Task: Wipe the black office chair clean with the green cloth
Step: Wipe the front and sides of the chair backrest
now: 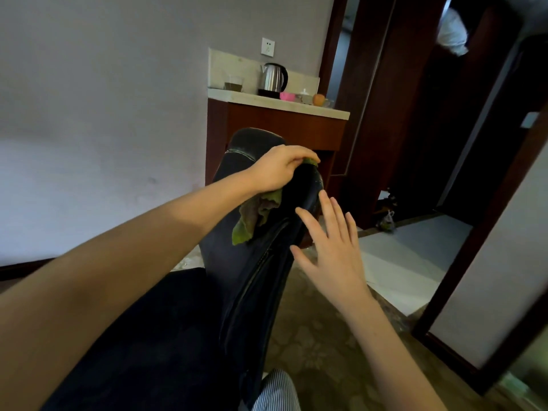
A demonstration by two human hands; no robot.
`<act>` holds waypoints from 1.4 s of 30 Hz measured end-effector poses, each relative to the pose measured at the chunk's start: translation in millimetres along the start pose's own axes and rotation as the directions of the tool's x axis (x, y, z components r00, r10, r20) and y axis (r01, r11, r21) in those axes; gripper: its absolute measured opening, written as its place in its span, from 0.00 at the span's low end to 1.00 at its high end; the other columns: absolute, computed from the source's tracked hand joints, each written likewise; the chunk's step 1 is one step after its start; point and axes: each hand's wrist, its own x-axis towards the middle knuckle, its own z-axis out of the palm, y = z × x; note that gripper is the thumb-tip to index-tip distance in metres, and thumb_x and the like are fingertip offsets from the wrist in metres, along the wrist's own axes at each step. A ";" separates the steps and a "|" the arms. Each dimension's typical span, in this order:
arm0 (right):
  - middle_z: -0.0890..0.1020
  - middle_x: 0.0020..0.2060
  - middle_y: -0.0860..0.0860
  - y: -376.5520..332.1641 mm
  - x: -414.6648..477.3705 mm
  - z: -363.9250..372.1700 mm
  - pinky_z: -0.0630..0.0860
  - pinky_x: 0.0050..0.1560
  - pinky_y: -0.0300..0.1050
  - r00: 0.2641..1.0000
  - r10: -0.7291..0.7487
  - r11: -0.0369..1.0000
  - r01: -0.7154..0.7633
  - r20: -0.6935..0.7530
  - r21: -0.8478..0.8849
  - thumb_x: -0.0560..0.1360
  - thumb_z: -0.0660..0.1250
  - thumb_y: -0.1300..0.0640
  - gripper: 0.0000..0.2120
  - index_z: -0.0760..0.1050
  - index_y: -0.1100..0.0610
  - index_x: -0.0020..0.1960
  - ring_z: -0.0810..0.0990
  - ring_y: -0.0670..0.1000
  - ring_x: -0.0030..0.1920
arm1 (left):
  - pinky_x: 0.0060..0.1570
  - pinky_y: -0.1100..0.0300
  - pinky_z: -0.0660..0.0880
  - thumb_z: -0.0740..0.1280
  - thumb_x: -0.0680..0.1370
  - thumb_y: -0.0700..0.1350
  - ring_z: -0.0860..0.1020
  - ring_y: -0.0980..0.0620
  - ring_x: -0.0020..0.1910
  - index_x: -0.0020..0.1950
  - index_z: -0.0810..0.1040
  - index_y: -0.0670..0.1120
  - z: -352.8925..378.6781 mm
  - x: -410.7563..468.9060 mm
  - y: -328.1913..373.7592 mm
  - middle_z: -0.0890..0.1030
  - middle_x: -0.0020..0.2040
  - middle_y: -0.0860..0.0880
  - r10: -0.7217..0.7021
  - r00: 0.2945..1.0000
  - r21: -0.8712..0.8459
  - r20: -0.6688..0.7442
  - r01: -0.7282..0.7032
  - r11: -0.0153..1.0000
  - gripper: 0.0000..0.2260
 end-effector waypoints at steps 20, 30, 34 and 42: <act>0.57 0.75 0.56 -0.6 -5.4 -7.7 0.49 0.72 0.54 0.991 0.125 0.969 -0.132 0.045 0.209 0.69 0.74 0.48 0.46 0.49 0.53 0.76 0.53 0.54 0.74 | 0.47 0.67 0.61 0.56 0.75 0.33 0.69 0.50 0.45 0.64 0.75 0.44 -5.6 -30.6 18.5 0.75 0.65 0.46 0.381 0.911 0.289 0.155 -0.411 0.865 0.20; 0.59 0.73 0.54 11.8 -12.5 -7.4 0.56 0.70 0.54 0.999 0.034 0.964 -0.033 0.003 0.264 0.69 0.74 0.51 0.44 0.49 0.52 0.74 0.55 0.48 0.72 | 0.46 0.64 0.64 0.55 0.75 0.34 0.65 0.51 0.43 0.67 0.72 0.42 12.8 -63.4 9.7 0.72 0.68 0.45 0.504 0.849 0.358 0.158 -0.525 0.772 0.21; 0.55 0.74 0.52 15.2 -19.3 -3.6 0.53 0.71 0.50 0.998 0.009 0.960 -0.026 0.060 0.279 0.70 0.72 0.48 0.43 0.49 0.50 0.75 0.54 0.49 0.72 | 0.47 0.59 0.70 0.54 0.75 0.35 0.67 0.49 0.43 0.65 0.74 0.42 26.4 -80.8 -1.8 0.73 0.67 0.45 0.542 0.821 0.413 0.179 -0.563 0.716 0.20; 0.55 0.75 0.53 18.1 -24.0 0.0 0.46 0.72 0.48 0.976 -0.175 0.977 0.155 0.133 0.147 0.74 0.57 0.43 0.31 0.55 0.50 0.74 0.55 0.52 0.73 | 0.43 0.57 0.72 0.56 0.74 0.36 0.68 0.47 0.48 0.64 0.74 0.46 37.2 -112.7 -18.0 0.79 0.58 0.49 0.590 0.771 0.504 0.241 -0.619 0.603 0.19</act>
